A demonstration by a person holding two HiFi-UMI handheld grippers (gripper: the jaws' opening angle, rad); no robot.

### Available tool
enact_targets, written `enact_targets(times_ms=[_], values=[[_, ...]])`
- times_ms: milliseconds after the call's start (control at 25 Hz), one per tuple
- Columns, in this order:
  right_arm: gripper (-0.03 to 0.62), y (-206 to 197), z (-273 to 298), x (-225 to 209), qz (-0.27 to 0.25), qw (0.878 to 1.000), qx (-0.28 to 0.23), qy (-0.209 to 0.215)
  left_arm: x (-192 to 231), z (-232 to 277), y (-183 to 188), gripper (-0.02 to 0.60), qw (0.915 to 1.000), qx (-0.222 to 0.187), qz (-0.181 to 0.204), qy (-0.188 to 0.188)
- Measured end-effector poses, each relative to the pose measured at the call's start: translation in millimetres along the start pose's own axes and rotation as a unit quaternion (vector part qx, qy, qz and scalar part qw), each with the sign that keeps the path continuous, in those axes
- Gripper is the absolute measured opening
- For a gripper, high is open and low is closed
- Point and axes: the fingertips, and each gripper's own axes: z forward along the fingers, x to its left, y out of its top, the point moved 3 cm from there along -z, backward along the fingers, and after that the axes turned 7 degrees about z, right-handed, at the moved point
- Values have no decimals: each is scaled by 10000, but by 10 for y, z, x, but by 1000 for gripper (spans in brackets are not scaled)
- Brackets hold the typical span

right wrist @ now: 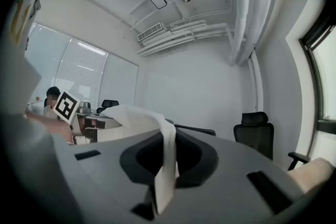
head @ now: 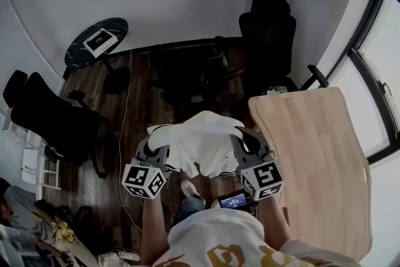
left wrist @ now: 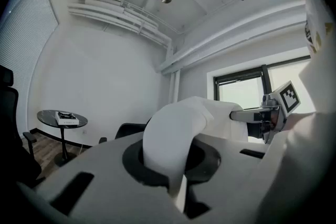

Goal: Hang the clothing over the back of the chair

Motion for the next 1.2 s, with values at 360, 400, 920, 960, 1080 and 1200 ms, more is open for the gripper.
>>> enact_targets(times_ms=[360,400,920,960,1080,1200], values=[[21,58,-23,-23,140,9999,-93,6,-18,-25,84,32,9999,-2,130,40],[23,84,-9,-31,212,9996,-169,42,-5,-11,100,32,9999,-8,143,37],[23,224,896,-457,680,9966,-468,68,639,855,119,32,9995,-77,135,-288],[23,205,1034,-522,709,9964,-456,44,741,977,91,32,9994,-51,119,-323],[23,148,1438,-686,700,9969,-370,-28,1048,1347,8,32,9993,6,12,-385],[23,146,1852,-812,685,9969,-345,-152,1353,1697,-5,32,9989,-27,-81,-467]])
